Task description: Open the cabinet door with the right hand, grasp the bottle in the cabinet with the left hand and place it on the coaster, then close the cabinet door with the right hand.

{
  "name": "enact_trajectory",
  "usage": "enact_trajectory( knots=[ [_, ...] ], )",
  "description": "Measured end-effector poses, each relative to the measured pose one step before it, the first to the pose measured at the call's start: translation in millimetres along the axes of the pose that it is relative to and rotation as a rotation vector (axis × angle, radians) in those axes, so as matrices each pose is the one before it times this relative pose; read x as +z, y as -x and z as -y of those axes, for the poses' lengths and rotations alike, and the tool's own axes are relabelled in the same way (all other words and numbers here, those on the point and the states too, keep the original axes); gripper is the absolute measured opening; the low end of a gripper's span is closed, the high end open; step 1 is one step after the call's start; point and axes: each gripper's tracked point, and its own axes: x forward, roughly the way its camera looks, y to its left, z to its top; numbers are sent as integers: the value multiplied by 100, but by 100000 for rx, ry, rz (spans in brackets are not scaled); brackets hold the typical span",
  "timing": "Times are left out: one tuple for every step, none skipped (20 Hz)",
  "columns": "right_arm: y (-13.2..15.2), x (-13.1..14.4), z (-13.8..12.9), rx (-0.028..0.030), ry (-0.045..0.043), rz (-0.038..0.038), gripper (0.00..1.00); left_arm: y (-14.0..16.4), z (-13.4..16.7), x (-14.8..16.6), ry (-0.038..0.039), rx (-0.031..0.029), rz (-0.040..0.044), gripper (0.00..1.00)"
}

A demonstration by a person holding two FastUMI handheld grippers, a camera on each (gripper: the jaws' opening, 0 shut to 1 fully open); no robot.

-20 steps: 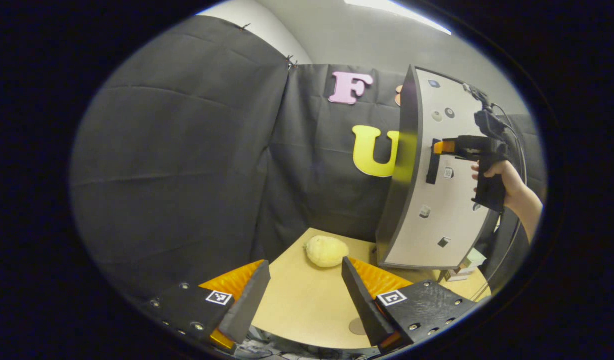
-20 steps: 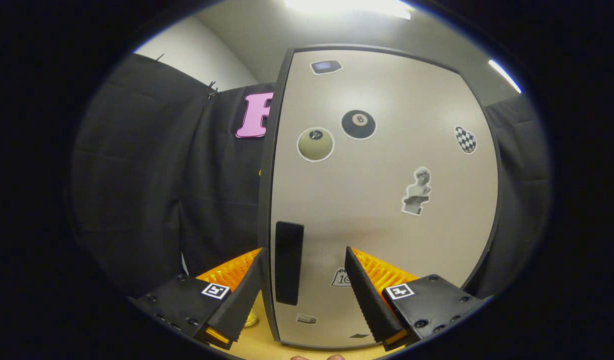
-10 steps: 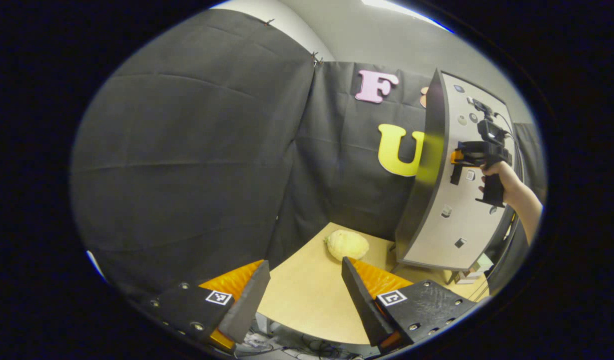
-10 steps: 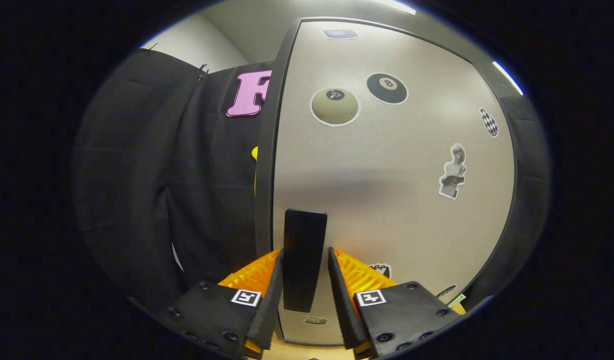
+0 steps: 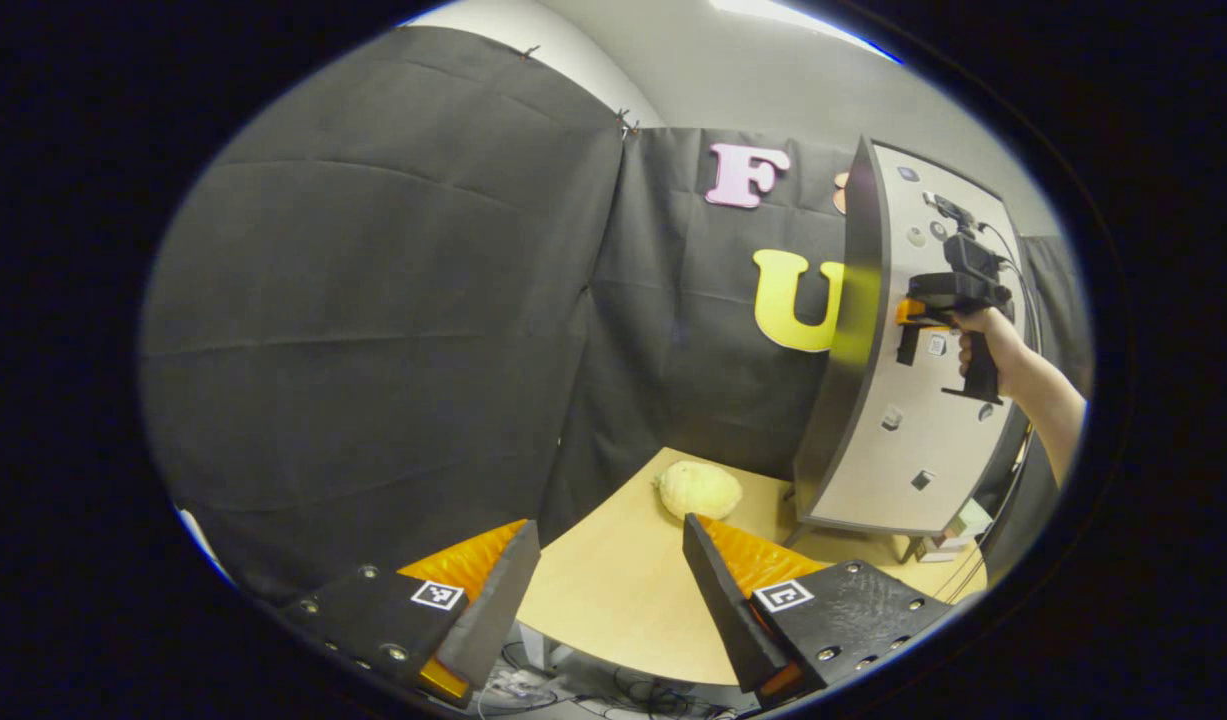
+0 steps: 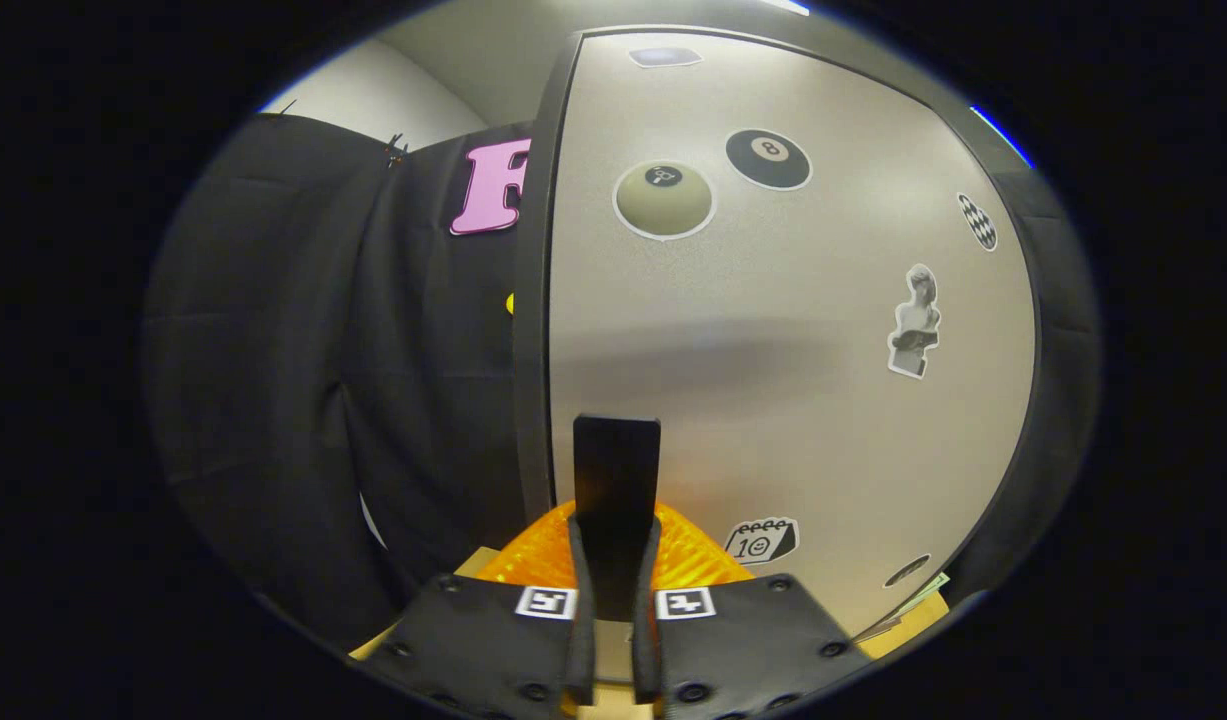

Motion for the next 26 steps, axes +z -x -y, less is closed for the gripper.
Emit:
enact_trajectory(
  knots=[
    [328,209,42,1513,1197,3,12,-95,283,0,-357,-798,-16,87],
    [-215,-8,42,761,594,-577,11,-129,280,-67,-337,-709,-83,89],
    [551,-94,-77,1044,622,129,6,-149,298,-1,-254,-665,-64,87],
    [346,-67,13,1188,315,-70,7,-140,260,51,-198,-791,83,87],
    [574,39,-168,1127,-356,524,6,-172,280,187,-220,-689,345,87],
    [731,68,-322,1403,-122,175,6,-191,312,-28,-461,-841,197,87],
    [402,41,-52,1679,-219,439,6,-196,484,75,-623,-997,58,87],
    [626,-80,-72,1898,666,111,6,-87,413,170,-783,-1056,127,87],
    [873,-125,-179,2001,836,541,7,-135,302,138,-774,-1253,118,89],
    [779,-108,-73,2045,597,48,6,-411,488,94,-673,-1689,-185,87],
    [838,-22,-18,2006,241,235,7,-240,750,278,-483,-1596,-270,87],
    [815,-110,154,1335,-366,-57,6,-61,712,55,-386,-1421,580,87],
    [982,-235,111,807,-977,399,6,-55,584,186,-428,-1626,549,87],
    [819,43,164,-314,-1681,2026,6,117,664,-174,-572,-1777,139,87],
    [911,-55,28,-378,21,2003,7,128,749,-259,-794,-1836,6,87],
    [938,24,44,-992,25,1585,3,-4,652,-63,-969,-1543,-227,87],
    [984,-148,-105,-646,327,480,3,23,478,-109,-878,-1227,-154,87],
    [621,-30,72,-214,-336,-41,7,-78,361,89,-553,-1319,-1,87],
    [415,-78,232,135,-598,-655,7,-166,198,205,17,-1407,99,87],
    [529,-16,311,152,-263,-807,6,-286,585,-123,464,-1295,-135,87],
    [475,-74,234,187,353,-618,7,-216,566,-32,583,-1150,-129,89],
    [595,-30,227,-115,-119,-145,6,-286,585,-123,382,-904,-226,89],
    [622,-64,133,120,57,23,6,-276,332,-34,159,-877,-261,87],
    [593,37,284,506,-256,-370,6,-295,289,0,-98,-916,-173,87],
    [517,-106,147,580,-435,-704,7,-423,314,15,-220,-1177,-341,87],
    [600,-65,220,700,18,-736,6,-264,488,-23,-322,-1760,-361,87]
  ],
)
